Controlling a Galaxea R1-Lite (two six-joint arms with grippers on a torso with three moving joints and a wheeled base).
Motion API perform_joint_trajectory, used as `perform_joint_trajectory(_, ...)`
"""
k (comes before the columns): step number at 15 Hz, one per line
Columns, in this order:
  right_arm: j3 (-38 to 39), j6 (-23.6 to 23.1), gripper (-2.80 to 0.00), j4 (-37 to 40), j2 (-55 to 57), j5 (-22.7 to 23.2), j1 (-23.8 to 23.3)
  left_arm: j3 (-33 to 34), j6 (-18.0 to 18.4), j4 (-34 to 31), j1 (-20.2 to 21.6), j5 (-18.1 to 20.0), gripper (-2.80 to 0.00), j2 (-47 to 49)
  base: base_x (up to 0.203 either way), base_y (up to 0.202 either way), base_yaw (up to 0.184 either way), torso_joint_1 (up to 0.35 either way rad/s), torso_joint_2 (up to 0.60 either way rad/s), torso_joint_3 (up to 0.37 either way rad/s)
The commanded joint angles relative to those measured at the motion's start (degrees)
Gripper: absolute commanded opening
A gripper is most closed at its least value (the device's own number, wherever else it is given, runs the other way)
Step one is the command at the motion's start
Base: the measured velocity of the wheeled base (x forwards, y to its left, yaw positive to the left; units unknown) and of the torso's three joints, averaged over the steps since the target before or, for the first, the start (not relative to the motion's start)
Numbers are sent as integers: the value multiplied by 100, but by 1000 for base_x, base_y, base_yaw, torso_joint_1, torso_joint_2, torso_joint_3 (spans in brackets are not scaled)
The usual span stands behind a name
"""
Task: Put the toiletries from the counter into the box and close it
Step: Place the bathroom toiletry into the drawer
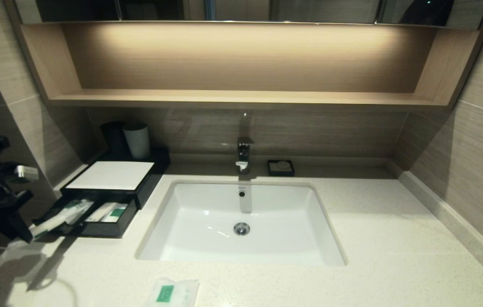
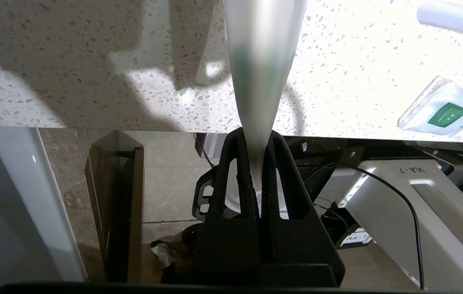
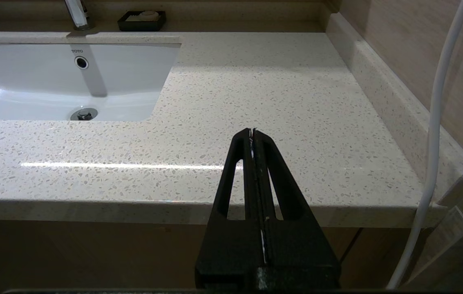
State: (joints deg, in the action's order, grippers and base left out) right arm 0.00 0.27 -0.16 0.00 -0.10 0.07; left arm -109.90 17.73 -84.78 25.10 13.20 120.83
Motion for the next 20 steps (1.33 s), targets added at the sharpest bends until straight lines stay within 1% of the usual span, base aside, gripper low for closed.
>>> perform_joint_trajectory(1, 0, 0, -280, -2, 0, 1, 1, -14, 11, 51, -5, 7, -280, 54, 0, 0, 0, 0, 0, 0)
perform_joint_trajectory(5, 9, 0, -280, -2, 0, 1, 1, -14, 11, 269, -89, 7, -280, 133, 0, 0, 0, 0, 0, 0)
perform_joint_trajectory(12, 5, 0, -280, -2, 0, 1, 1, -23, -15, 416, -260, 33, -280, 287, 0, 0, 0, 0, 0, 0)
perform_joint_trajectory(17, 9, 0, -280, -2, 0, 1, 1, -32, -59, 865, -260, 16, -280, 379, 0, 0, 0, 0, 0, 0)
perform_joint_trajectory(20, 1, 0, -280, -2, 0, 1, 1, -32, -68, 973, -339, 24, -280, 432, 0, 0, 0, 0, 0, 0)
